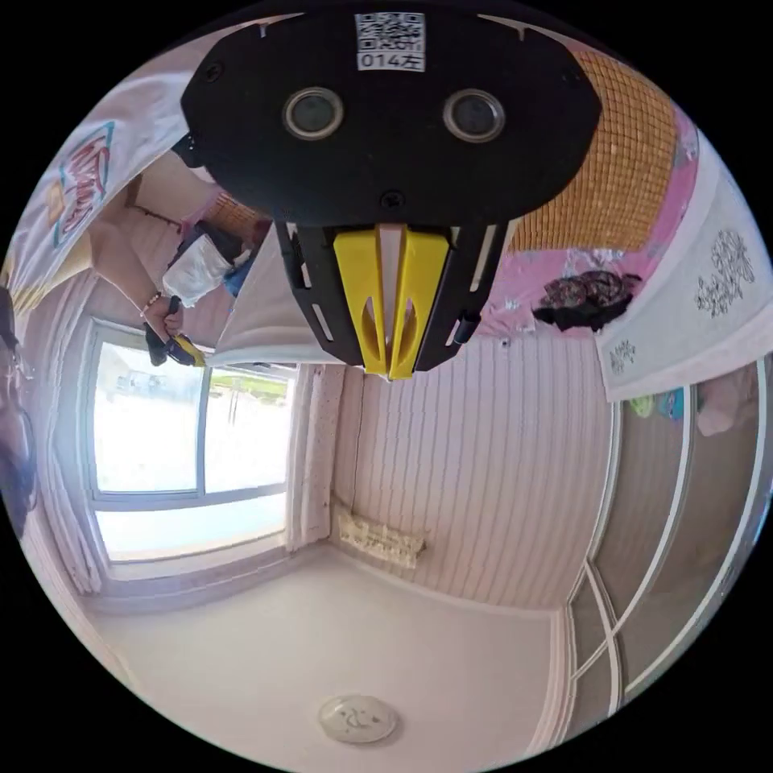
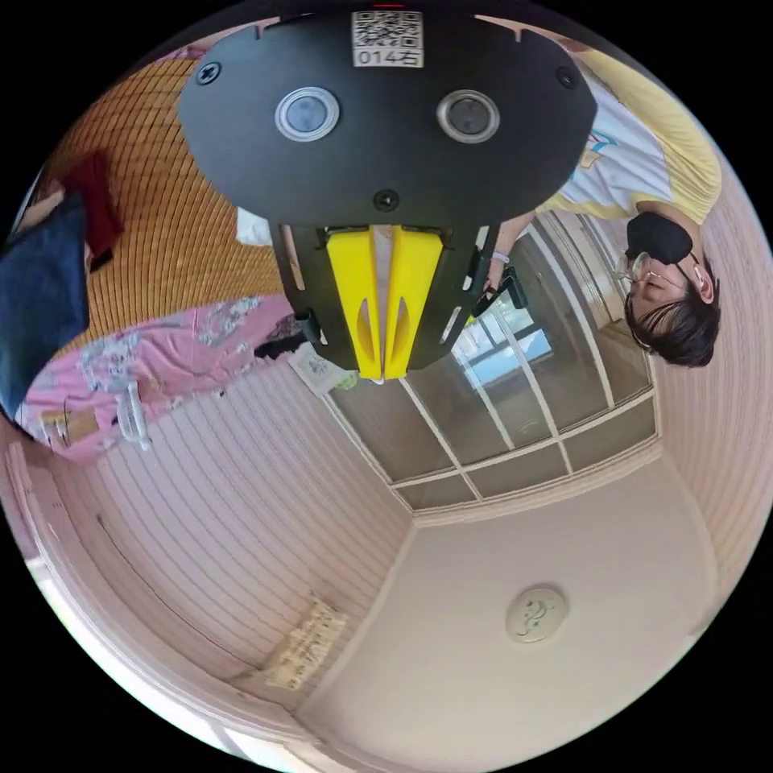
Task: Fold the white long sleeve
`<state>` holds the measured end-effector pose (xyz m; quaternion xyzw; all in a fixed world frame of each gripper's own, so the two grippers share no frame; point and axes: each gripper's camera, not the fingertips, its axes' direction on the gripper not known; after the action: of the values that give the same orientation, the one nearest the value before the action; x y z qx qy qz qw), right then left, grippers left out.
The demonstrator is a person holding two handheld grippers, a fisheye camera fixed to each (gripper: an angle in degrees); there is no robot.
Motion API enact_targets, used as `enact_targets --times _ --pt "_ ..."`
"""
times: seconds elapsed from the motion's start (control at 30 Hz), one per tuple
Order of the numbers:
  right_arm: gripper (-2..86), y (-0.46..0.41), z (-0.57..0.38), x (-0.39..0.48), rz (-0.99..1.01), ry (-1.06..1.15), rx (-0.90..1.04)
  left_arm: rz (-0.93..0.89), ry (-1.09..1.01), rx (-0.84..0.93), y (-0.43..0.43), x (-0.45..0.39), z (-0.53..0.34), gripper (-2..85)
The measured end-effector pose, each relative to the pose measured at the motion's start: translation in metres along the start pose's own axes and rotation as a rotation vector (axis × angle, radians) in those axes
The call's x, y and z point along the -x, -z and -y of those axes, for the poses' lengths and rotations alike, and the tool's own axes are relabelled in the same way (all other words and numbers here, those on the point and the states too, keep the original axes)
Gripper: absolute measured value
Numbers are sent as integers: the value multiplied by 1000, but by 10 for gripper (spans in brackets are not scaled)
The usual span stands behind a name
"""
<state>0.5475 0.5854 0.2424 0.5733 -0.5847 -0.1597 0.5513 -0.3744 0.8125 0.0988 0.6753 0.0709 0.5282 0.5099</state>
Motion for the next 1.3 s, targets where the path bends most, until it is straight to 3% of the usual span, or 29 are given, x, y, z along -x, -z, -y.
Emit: enact_targets --times 0.07,0.23,0.7,0.87,1.0,1.1,1.2,1.3 --pt "-2 12 25 55 6 127 -43 18 -111 -145 63 -28 45 -10" --pt "-2 49 63 182 21 377 -89 167 -302 -313 169 -81 99 -10" --pt "-2 91 64 358 166 708 -168 197 -348 -572 333 -120 137 -10" --pt "-2 24 70 313 91 596 -22 153 -206 -437 300 -63 139 -10" --pt "-2 -68 62 209 -84 443 155 151 -82 -284 237 -5 122 -10" --pt "-3 -140 59 109 -147 208 277 207 46 -77 155 49 109 -10" --pt "-3 -182 67 37 -90 -9 201 285 175 89 75 96 95 -10" --pt "-4 -196 110 39 -28 2 29 337 151 19 57 106 125 -10"
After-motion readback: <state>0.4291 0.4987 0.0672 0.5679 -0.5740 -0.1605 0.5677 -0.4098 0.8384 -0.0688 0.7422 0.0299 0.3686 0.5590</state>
